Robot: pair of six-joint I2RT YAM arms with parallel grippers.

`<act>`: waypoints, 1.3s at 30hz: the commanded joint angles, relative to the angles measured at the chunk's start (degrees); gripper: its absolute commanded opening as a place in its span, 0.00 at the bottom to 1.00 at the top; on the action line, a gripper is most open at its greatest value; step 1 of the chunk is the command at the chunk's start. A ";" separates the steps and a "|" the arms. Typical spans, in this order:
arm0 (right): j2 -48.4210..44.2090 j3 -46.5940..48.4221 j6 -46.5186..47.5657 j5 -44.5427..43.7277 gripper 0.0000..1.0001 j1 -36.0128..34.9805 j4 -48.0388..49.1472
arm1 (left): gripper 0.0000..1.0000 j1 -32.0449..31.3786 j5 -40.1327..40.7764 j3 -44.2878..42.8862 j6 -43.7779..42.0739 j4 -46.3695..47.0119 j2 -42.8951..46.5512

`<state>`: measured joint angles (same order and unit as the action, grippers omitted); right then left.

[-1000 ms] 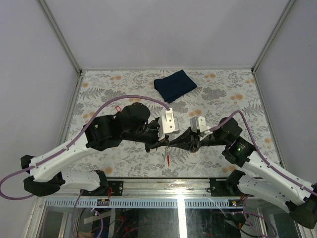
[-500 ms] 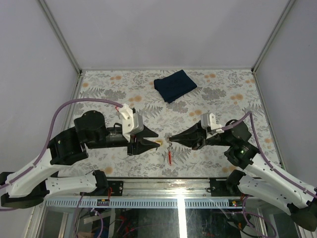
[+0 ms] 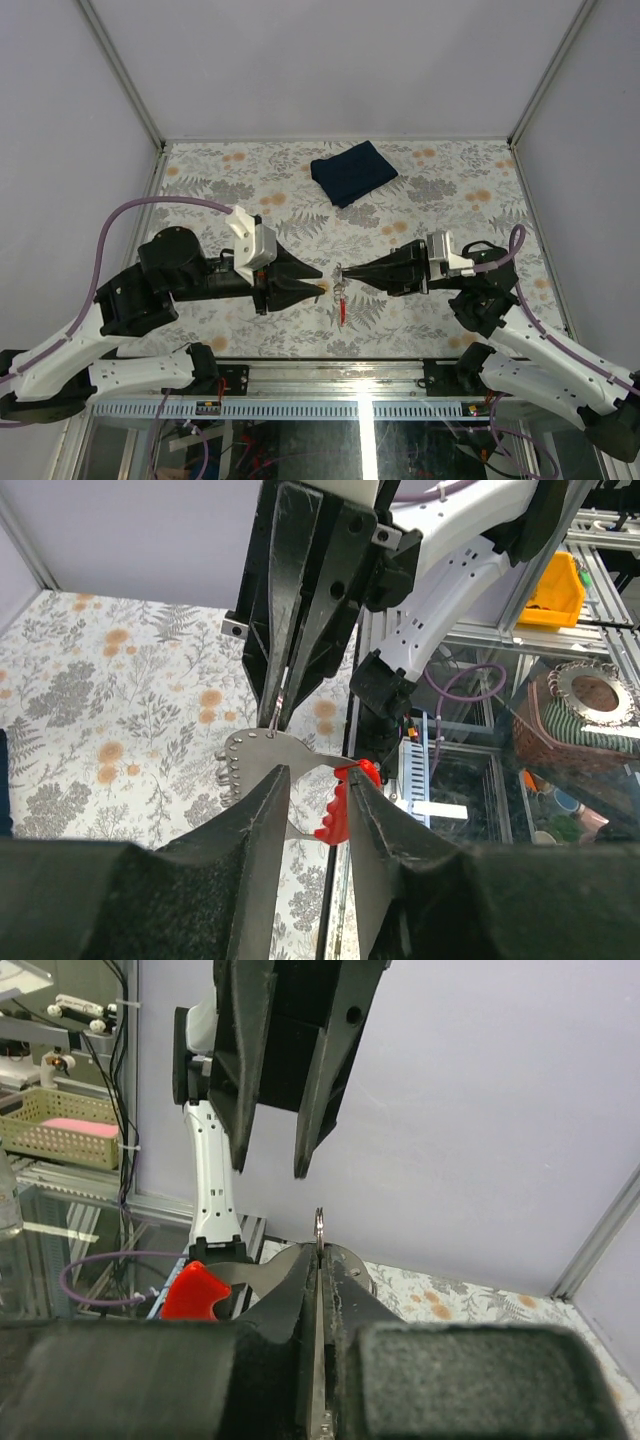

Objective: Put the keys on the keyring

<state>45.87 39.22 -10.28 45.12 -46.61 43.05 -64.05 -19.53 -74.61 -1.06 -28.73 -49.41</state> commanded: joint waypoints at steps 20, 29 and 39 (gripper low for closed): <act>-2.18 12.74 59.78 -0.64 0.00 -0.36 -29.28 | 0.28 -0.35 4.97 2.12 -5.21 4.94 2.67; -3.08 13.45 63.46 -1.20 0.00 -0.45 -29.67 | 0.29 -0.34 5.56 1.71 -6.57 5.32 0.94; -2.85 11.04 39.59 -2.55 0.00 -0.48 -16.72 | 0.28 -0.34 5.61 0.89 -8.25 6.71 -0.48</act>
<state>43.62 49.21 43.86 44.42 -46.72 15.97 -64.10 -14.90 -72.86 -7.75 -26.57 -50.33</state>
